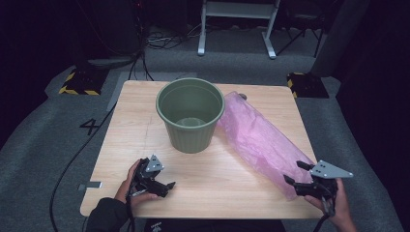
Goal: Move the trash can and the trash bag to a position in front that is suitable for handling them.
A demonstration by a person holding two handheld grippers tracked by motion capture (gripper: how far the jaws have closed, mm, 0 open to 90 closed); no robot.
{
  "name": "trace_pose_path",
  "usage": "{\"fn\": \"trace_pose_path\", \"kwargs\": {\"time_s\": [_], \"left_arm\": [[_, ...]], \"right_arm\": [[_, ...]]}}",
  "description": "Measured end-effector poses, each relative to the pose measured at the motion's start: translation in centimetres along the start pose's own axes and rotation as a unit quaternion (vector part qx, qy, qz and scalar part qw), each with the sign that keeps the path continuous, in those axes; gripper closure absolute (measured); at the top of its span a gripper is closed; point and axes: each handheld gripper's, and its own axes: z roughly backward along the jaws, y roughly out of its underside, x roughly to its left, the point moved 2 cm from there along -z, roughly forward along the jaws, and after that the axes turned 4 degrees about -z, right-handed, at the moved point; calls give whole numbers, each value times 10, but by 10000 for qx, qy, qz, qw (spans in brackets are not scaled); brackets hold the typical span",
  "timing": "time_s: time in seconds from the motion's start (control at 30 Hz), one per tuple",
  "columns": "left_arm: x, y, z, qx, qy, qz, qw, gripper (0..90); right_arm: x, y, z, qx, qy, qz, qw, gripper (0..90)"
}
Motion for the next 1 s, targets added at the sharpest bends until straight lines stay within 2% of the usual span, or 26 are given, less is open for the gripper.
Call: {"fn": "trace_pose_path", "kwargs": {"time_s": [0.03, 0.13, 0.23, 0.33, 0.4, 0.43, 0.47, 0.5, 0.53, 0.57, 0.6, 0.7, 1.0], "left_arm": [[0, 0, 0, 0, 0, 0, 10000, 0], [0, 0, 0, 0, 0, 0, 10000, 0], [0, 0, 0, 1, 0, -1, 10000, 0], [0, 0, 0, 0, 0, -1, 10000, 0], [0, 0, 0, 0, 1, 0, 10000, 0], [0, 0, 0, 1, 1, 0, 10000, 0], [0, 0, 0, 1, 1, 0, 10000, 0], [0, 0, 0, 0, 1, 0, 10000, 0], [0, 0, 0, 0, 1, 0, 10000, 0], [0, 0, 0, 0, 1, -1, 10000, 0], [0, 0, 0, 0, 1, -1, 10000, 0], [0, 0, 0, 0, 0, 0, 10000, 0], [0, -1, 0, 5, -16, -25, 10000, 0]], "right_arm": [[-7, 2, 7, -82, 48, -116, 9999, 270], [-11, 3, 15, -176, 54, -102, 9998, 270], [-20, 5, 24, -327, 101, -256, 9991, 295], [-26, 9, 23, -330, 110, -382, 9987, 343], [-29, 14, 17, -210, 87, -381, 9990, 445], [-30, 23, 2, 87, -74, -400, 9991, 494], [-30, 23, 2, 87, -74, -400, 9991, 494], [-28, 30, -10, 354, -206, -339, 9986, 558], [-28, 30, -10, 354, -206, -339, 9986, 558], [-27, 35, -23, 552, -340, -303, 9974, 633], [-27, 35, -23, 552, -340, -303, 9974, 633], [-24, 41, -38, 713, -520, -285, 9957, 739], [-13, 37, -51, 715, -774, -239, 9941, 764]]}}
